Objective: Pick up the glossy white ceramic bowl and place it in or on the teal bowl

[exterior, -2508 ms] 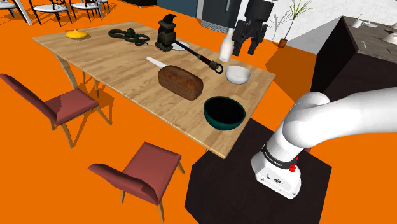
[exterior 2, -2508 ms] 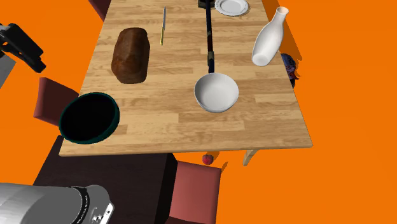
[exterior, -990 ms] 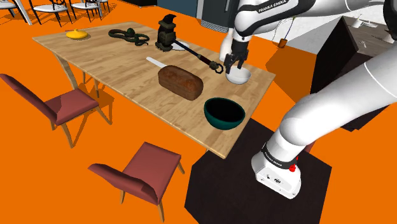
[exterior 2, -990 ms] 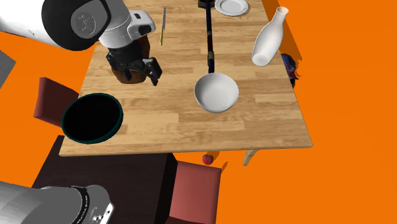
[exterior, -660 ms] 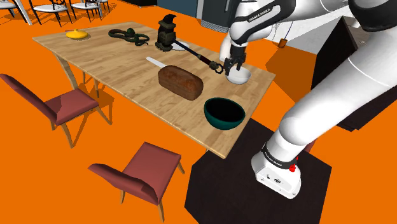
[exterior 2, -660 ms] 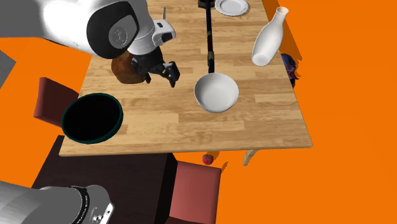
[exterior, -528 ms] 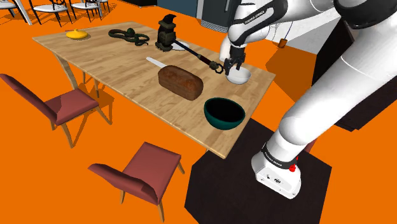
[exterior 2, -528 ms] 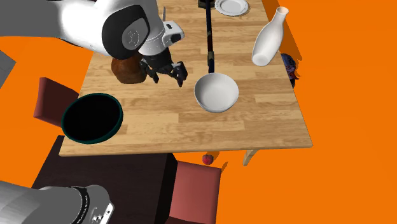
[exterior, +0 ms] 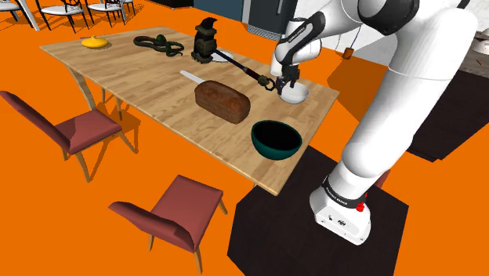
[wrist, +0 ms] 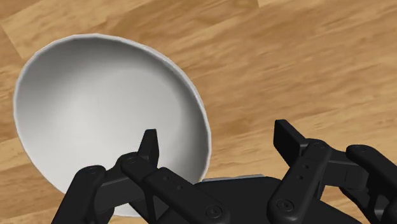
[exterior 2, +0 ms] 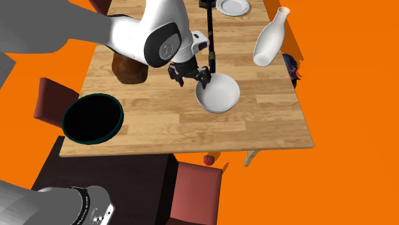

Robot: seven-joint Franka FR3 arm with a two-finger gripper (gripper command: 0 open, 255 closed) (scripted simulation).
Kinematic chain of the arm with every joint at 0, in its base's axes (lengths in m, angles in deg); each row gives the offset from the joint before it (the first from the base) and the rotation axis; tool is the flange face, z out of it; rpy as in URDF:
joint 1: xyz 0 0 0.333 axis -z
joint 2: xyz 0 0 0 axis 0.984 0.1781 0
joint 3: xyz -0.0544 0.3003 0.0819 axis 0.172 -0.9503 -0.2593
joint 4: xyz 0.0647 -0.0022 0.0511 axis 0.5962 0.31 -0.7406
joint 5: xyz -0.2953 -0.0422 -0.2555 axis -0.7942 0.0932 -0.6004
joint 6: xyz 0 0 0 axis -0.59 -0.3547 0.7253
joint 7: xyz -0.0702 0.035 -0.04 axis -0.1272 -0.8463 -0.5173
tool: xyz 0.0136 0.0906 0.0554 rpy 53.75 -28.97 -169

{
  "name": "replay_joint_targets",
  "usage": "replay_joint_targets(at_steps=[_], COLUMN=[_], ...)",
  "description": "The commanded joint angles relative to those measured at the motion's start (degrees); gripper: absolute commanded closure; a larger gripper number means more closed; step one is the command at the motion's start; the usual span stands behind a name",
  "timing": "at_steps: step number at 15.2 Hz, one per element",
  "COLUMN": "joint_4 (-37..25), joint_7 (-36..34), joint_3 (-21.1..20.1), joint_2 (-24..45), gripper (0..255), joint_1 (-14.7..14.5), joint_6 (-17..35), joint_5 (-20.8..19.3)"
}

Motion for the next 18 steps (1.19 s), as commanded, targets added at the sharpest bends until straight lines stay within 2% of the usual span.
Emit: replay_joint_targets(at_steps=[1, 8, 15, 16, 18], joint_4=[-1.37, -1.01, -1.01, -1.01, -1.01], joint_7=[0.93, 2.22, 2.22, 2.22, 2.22], joint_3=[0.02, -0.5, -0.5, -0.5, -0.5], joint_2=[2.32, 6.55, 6.54, 6.54, 6.54], gripper=[0, 0, 0, 255, 255], joint_1=[0.57, 1.72, 1.72, 1.72, 1.72], joint_6=[1.18, 5.66, 5.65, 5.65, 5.65], joint_5=[0.78, 2.64, 2.64, 2.64, 2.64])
